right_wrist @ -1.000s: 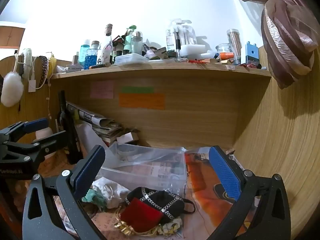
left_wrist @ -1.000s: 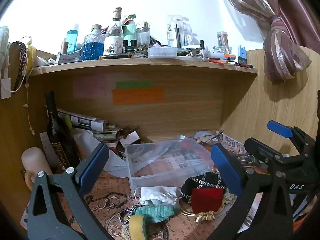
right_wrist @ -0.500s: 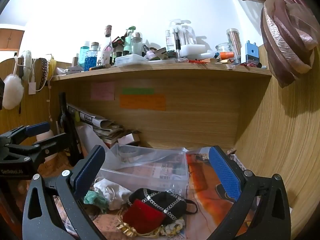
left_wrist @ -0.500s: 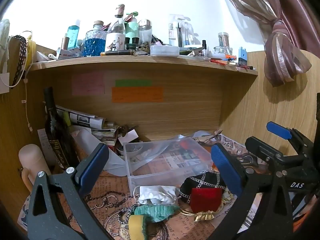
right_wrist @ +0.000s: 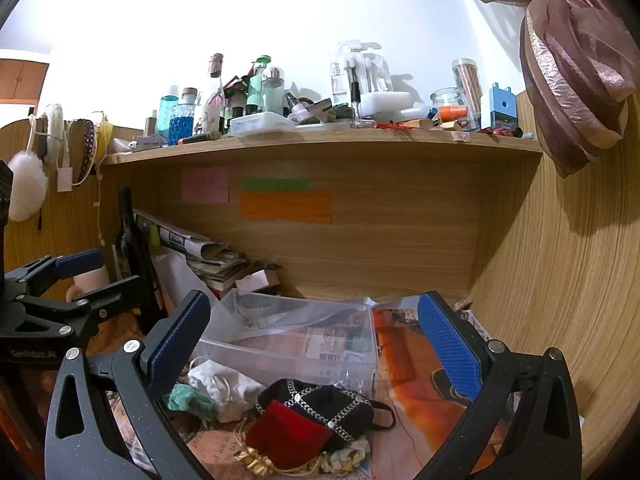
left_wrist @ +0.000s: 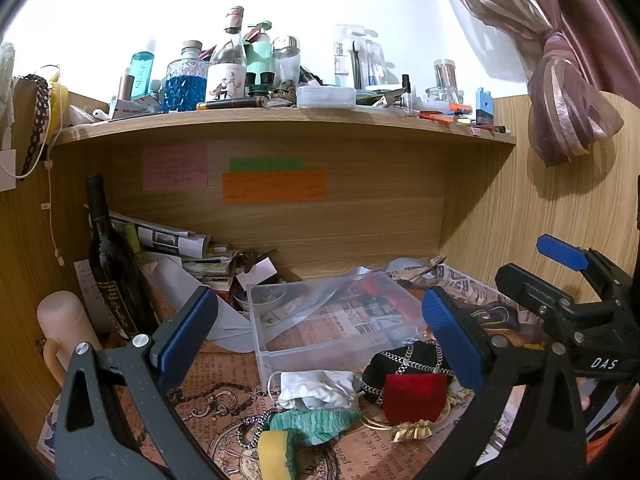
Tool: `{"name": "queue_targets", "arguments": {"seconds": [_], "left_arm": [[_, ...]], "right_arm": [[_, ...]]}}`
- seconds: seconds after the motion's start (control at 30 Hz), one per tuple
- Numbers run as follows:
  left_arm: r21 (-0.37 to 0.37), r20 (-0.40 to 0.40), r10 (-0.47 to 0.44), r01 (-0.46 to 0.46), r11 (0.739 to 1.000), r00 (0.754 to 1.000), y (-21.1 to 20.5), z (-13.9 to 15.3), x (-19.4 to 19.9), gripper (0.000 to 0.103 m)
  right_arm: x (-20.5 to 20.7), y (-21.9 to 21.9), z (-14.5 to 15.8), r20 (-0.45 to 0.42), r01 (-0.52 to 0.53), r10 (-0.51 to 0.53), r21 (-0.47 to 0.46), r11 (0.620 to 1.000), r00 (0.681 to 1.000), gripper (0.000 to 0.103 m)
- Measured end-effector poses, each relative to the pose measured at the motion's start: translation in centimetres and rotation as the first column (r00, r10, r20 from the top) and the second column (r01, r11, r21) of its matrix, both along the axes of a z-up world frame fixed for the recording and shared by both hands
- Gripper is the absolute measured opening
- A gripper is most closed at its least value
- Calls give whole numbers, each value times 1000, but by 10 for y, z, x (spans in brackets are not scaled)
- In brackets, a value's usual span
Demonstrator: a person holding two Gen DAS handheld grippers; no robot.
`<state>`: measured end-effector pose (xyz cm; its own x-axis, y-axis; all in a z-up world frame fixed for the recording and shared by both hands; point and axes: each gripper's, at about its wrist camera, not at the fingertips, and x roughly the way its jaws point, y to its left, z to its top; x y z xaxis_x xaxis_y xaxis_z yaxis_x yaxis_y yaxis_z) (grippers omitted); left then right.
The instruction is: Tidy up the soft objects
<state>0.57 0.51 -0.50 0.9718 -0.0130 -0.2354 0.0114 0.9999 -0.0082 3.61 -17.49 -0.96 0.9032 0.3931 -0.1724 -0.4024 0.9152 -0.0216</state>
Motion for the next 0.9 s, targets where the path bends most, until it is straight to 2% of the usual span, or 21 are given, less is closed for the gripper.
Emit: {"name": "queue_targets", "arguments": {"seconds": [0.9], "left_arm": [[-3,-1,2,-2,1000,1000,0,-1,0,103]], "right_arm": [[-3,5,1,14,-8,9,-3,1000,1000,103]]}}
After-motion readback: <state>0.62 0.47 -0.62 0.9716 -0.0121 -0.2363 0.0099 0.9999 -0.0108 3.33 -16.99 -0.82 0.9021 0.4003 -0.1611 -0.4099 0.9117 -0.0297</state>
